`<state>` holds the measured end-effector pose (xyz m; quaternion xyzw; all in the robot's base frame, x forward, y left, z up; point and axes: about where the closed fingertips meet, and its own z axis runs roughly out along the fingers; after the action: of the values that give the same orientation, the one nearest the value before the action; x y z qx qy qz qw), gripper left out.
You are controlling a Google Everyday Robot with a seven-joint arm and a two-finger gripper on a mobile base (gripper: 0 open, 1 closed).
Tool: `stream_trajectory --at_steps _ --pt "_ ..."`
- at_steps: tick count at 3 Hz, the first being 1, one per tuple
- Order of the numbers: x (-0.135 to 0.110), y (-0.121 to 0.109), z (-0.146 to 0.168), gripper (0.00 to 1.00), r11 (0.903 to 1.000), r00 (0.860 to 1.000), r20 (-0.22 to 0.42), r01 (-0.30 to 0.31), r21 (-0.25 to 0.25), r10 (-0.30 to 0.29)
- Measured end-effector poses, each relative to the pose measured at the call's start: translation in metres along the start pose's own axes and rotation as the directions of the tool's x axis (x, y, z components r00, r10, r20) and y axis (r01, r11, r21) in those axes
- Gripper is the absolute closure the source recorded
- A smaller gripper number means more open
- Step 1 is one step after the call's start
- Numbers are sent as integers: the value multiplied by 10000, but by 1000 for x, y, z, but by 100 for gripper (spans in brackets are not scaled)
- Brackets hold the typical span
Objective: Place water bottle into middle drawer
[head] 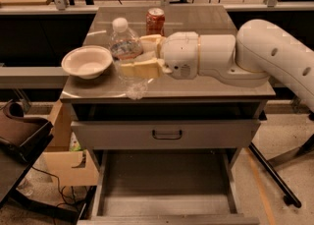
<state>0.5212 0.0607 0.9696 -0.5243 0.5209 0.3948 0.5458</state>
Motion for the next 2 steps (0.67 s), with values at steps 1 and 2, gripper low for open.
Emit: stream_trajectory --at_steps 1,2 --pt "11 36 -22 100 9994 9992 -346 -207 277 216" --pt "41 70 -49 100 9941 9980 -433 -426 1001 471"
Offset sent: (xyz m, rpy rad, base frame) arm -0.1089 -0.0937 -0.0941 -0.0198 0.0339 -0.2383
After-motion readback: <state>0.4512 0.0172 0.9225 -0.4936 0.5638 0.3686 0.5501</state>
